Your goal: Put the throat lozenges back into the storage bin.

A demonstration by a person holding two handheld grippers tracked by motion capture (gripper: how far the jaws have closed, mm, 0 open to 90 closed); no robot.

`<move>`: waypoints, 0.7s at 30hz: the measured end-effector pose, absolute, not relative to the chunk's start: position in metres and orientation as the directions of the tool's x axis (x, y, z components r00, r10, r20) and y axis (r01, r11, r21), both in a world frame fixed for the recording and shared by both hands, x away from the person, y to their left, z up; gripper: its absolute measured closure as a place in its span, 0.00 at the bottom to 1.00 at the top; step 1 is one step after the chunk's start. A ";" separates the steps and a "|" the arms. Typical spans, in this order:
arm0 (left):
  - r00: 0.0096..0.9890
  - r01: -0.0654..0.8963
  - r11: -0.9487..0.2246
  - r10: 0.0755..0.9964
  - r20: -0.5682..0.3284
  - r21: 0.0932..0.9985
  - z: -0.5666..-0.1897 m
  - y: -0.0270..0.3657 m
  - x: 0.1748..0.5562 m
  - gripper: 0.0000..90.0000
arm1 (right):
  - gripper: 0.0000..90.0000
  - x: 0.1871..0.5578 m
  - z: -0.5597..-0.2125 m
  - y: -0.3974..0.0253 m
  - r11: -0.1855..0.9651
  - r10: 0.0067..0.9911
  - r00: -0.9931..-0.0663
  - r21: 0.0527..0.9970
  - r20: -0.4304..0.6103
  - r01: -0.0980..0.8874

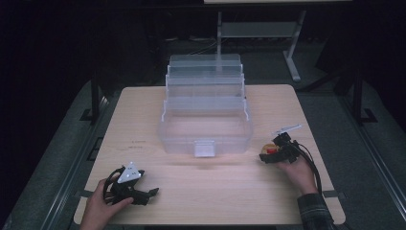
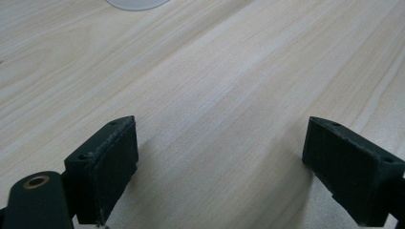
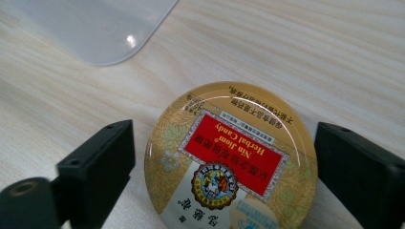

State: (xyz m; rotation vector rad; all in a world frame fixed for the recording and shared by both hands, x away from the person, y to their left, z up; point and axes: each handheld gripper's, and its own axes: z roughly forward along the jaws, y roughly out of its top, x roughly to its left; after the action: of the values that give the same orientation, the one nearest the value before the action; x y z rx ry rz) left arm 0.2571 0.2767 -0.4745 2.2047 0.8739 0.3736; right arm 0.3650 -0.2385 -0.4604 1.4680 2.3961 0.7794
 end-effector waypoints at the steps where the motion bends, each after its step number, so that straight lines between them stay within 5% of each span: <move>1: 0.728 0.476 -0.508 0.686 0.003 0.718 -0.475 0.277 0.257 0.12 | 0.11 0.365 -0.460 -0.239 0.359 0.876 -0.475 0.548 0.081 0.756; 21: 0.728 0.476 -0.508 0.686 0.003 0.718 -0.475 0.277 0.257 0.12 | 0.22 0.364 -0.461 -0.237 0.379 0.877 -0.477 0.533 0.054 0.757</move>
State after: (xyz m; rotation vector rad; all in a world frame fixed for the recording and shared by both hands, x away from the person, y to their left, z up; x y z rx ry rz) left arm 0.2571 0.2767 -0.4745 2.2048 0.8737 0.3738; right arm 0.3637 -0.2374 -0.4608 1.4528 2.4017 0.7369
